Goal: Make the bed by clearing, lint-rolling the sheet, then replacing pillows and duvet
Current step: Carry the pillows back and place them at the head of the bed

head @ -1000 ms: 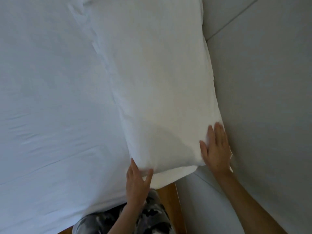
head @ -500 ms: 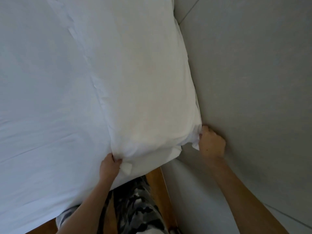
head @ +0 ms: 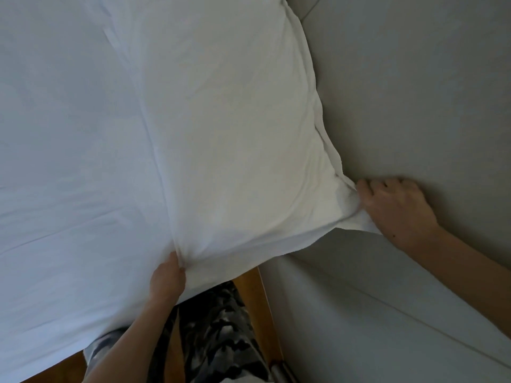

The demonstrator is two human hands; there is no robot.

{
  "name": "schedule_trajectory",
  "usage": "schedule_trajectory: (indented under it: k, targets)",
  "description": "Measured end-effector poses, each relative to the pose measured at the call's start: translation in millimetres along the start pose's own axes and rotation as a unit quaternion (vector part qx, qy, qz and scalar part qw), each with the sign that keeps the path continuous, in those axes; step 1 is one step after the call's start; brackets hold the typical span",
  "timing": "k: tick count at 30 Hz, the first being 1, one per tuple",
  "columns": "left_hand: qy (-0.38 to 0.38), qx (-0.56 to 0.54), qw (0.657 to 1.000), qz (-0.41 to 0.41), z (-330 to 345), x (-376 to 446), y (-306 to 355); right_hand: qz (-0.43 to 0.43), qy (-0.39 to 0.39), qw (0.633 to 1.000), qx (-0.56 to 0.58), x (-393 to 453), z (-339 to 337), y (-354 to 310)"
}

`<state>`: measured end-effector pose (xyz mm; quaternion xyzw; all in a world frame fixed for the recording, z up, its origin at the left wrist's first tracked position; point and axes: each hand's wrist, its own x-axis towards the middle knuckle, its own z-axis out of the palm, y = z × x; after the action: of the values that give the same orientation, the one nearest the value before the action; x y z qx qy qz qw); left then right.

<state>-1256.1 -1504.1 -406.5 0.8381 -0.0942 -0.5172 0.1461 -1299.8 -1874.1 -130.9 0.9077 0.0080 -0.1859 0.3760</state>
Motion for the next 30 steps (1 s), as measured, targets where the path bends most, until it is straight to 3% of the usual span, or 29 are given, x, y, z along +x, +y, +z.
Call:
schedule_trajectory:
  k: [3,5,8,11,13,16,18,20,22,25,30]
  targets:
    - [-0.001,-0.007,1.000,-0.017,0,-2,1,0.018,0.027,0.999,0.021,1,8,-12]
    - [0.018,-0.072,0.996,-0.049,-2,-10,5,0.017,0.039,0.997,0.071,0,14,-19]
    - [0.139,-0.192,0.969,-0.070,-4,-26,21,0.024,0.076,0.983,0.163,12,7,-46]
    - [0.275,-0.271,0.922,-0.015,-14,-26,53,0.042,0.126,0.957,0.257,52,-19,-98]
    - [0.309,-0.311,0.898,0.030,-24,-18,80,0.048,0.133,0.932,0.335,83,-33,-137]
    - [0.262,-0.342,0.899,0.076,-20,-5,106,0.076,0.058,0.930,0.354,84,8,-151]
    - [0.191,-0.334,0.921,0.053,-2,2,101,0.125,-0.019,0.940,0.318,42,60,-135]
    - [0.145,-0.297,0.943,0.036,18,2,84,0.100,-0.055,0.954,0.279,-5,95,-125]
    - [0.111,-0.261,0.958,0.043,32,-4,68,0.097,-0.067,0.952,0.282,-23,101,-127]
    - [0.070,-0.203,0.975,0.050,37,-14,53,0.164,-0.084,0.933,0.308,-22,95,-135]
    - [-0.009,-0.018,0.997,0.080,36,-24,28,0.190,-0.095,0.919,0.333,-34,78,-140]
